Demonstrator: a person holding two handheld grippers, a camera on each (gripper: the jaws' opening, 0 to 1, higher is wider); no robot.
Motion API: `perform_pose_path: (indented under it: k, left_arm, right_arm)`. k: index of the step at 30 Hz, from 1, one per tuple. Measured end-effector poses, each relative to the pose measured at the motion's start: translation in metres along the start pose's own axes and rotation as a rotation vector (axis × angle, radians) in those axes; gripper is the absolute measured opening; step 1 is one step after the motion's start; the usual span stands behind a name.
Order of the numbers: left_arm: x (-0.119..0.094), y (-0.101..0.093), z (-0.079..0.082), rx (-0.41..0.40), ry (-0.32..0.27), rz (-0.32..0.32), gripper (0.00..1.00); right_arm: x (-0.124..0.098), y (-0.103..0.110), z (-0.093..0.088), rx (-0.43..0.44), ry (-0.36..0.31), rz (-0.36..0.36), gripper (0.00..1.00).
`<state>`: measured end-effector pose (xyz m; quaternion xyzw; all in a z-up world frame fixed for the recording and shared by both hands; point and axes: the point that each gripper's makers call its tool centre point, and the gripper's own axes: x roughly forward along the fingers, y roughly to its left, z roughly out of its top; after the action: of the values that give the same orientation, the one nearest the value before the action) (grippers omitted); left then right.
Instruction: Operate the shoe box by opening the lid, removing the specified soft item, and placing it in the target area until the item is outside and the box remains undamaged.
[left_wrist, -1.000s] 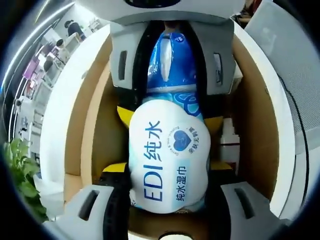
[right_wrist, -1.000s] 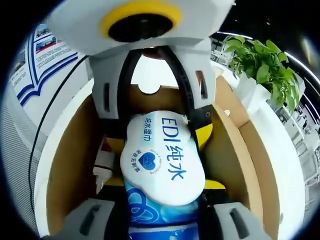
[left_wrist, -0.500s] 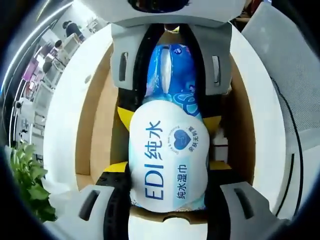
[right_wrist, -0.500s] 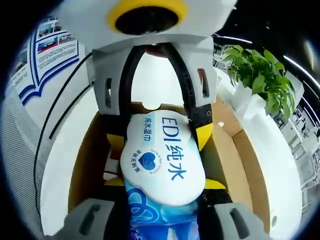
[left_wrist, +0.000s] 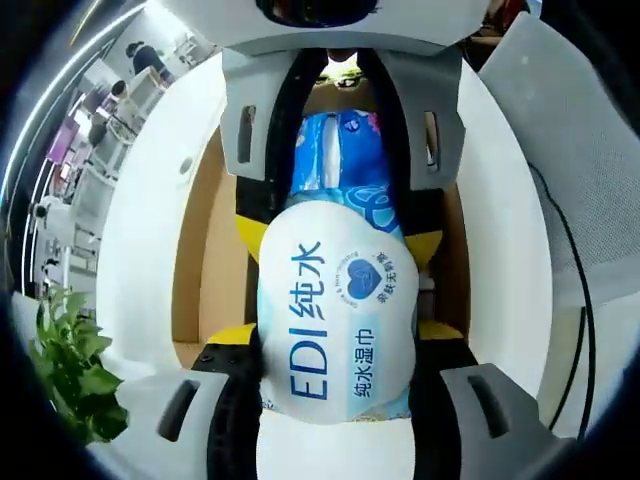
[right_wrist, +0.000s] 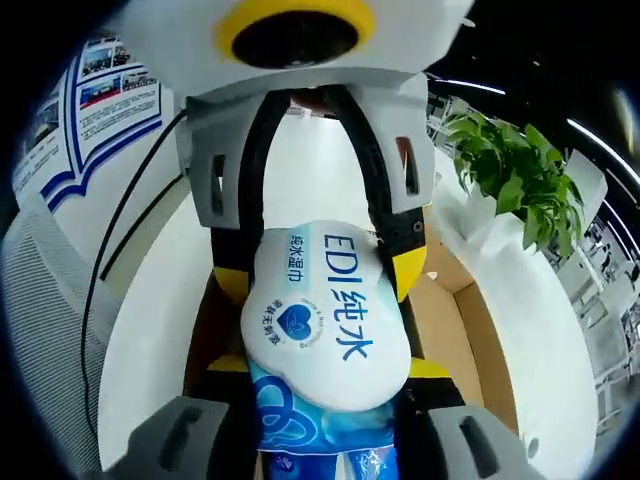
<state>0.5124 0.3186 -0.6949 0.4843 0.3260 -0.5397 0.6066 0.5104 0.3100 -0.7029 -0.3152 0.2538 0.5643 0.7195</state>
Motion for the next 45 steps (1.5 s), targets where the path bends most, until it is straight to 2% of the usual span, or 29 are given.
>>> perform_pose_path:
  k: [9, 16, 31, 45]
  left_arm:
    - [-0.016, -0.002, 0.014, -0.01, -0.005, 0.008, 0.58]
    - [-0.025, -0.003, 0.035, -0.008, -0.024, 0.004, 0.58]
    - [-0.027, -0.009, 0.077, -0.001, -0.06, -0.004, 0.58]
    - [-0.022, -0.007, 0.116, -0.006, -0.092, -0.009, 0.58]
  right_arm:
    - [-0.019, 0.001, 0.005, -0.01, -0.004, 0.001, 0.49]
    - [-0.04, 0.001, 0.003, -0.008, 0.0, -0.003, 0.49]
    - [-0.078, 0.004, -0.016, 0.002, 0.019, -0.014, 0.49]
    - [-0.113, 0.003, -0.039, 0.005, 0.031, -0.015, 0.49]
